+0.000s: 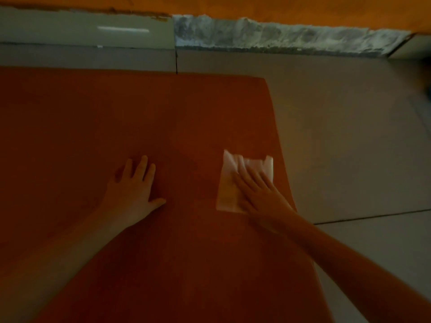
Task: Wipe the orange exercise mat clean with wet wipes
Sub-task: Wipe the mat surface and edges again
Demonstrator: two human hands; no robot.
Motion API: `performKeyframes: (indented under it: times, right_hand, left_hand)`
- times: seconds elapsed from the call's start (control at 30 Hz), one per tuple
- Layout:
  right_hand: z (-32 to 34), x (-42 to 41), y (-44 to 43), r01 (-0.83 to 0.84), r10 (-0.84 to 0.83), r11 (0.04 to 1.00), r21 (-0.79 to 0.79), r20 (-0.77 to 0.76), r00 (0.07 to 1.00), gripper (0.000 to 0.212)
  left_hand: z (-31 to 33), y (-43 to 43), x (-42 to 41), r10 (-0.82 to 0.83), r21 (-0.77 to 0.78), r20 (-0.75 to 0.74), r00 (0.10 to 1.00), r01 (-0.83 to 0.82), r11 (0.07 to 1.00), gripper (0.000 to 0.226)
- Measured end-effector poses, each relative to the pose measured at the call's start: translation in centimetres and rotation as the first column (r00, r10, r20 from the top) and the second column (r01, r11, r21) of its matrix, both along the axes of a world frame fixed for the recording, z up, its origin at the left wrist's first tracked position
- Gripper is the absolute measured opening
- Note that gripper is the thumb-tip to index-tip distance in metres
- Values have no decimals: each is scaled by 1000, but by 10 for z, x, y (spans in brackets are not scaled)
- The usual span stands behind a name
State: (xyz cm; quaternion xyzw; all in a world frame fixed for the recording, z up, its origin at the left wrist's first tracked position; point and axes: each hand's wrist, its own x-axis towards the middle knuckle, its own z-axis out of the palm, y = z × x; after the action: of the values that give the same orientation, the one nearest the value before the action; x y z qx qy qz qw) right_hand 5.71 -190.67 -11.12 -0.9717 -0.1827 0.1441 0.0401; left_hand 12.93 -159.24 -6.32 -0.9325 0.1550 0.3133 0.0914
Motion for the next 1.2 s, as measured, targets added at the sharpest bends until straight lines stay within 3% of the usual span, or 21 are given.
performKeyframes:
  times: [0.07,0.17,0.37,0.5,0.6,0.73,0.8,0.87,1.03,1.1,1.2]
  right_hand:
    - [2,-21,-26,3,-2,998,63,-13,1000,61]
    - [0,-19,-37,139,-140,987,77,5,990,64]
    - [2,-30,25,304,-304,949,-84,13,953,58]
    - [11,-80,40,223,-216,973,57,-105,971,61]
    - [16,-114,21,177,-166,982,60,-146,975,72]
    - [25,-139,15,209,-215,977,-49,-215,953,72]
    - [35,-138,18,99,-136,982,-160,-235,963,76]
    - [44,-133,22,-17,-48,967,-254,-249,967,57]
    - [49,-135,30,-223,126,926,-304,-307,943,51]
    - [48,-137,27,-139,73,965,-221,-284,956,56]
    - [37,-136,10,-33,-14,985,-170,-267,963,87]
  left_hand:
    - [5,2,-19,-28,10,-38,999,28,1000,97]
    - [12,8,-41,-48,33,-88,995,51,998,95]
    - [19,11,-76,-34,40,-145,989,40,998,89]
    - [22,15,-105,-9,8,-174,985,11,1000,80]
    - [32,18,-125,9,-26,-197,980,-14,1000,75]
    - [38,22,-158,30,-56,-231,973,-44,997,76]
    - [33,24,-170,80,-102,-200,976,-102,990,77]
    - [30,25,-177,132,-135,-182,974,-158,978,74]
    - [17,17,-199,235,-159,-132,963,-254,954,83]
    - [11,15,-202,251,-168,-113,961,-268,949,86]
    - [-1,13,-204,268,-164,-81,960,-278,947,89]
